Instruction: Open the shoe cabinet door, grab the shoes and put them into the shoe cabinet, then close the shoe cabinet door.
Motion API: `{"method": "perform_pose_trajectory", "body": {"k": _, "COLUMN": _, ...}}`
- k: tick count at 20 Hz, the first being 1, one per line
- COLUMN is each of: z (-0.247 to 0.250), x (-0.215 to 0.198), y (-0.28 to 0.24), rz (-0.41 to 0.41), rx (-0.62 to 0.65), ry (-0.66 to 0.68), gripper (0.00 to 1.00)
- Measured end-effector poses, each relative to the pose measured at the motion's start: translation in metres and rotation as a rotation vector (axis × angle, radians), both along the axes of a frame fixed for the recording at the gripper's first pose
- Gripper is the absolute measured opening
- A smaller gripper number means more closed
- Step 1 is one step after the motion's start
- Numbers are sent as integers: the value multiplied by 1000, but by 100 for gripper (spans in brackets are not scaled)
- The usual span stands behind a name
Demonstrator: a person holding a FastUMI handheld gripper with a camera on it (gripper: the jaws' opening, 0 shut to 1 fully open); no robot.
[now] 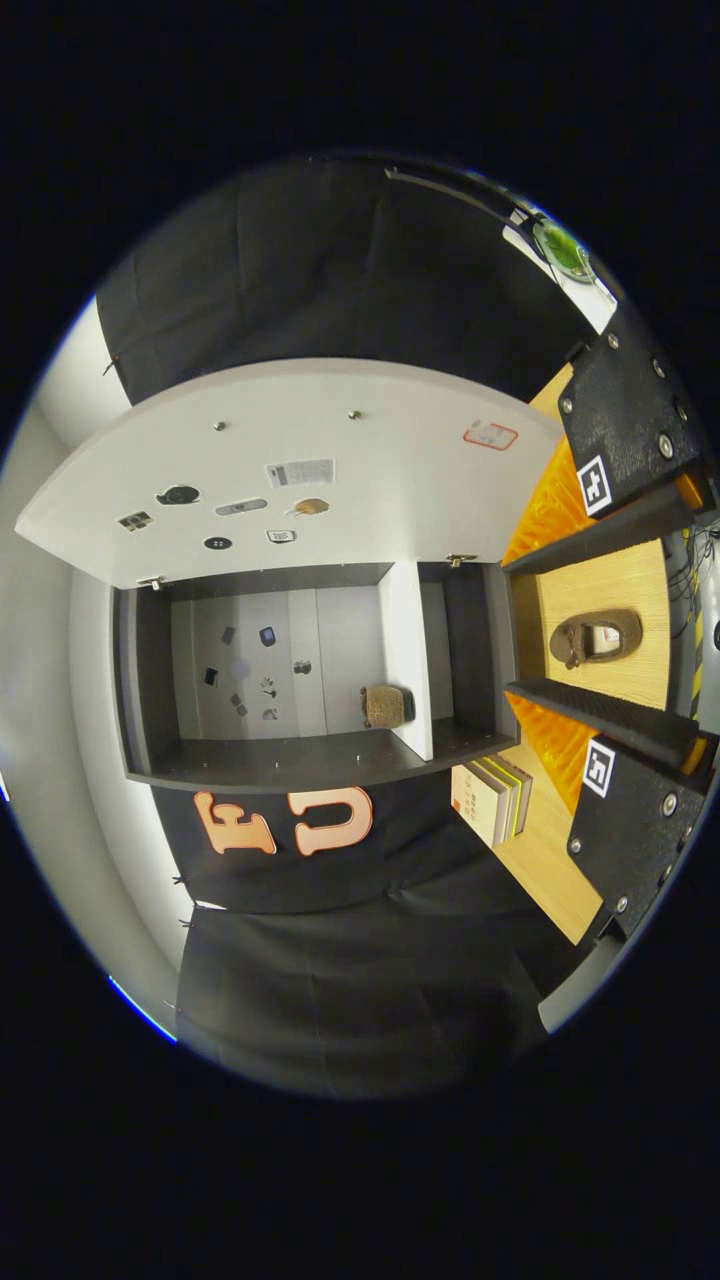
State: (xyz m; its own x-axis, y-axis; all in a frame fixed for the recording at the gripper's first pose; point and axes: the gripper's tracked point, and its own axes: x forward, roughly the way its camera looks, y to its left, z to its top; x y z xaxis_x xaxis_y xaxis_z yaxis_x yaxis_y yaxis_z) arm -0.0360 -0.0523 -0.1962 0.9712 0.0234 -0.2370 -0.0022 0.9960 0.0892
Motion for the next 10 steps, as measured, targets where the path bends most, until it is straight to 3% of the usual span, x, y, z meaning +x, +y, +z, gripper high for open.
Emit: {"method": "perform_pose_trajectory", "body": {"k": 10, "z": -133, "x": 59, "y": 32, "rz": 77, "rx": 80, "ry": 140, "gripper": 68}}
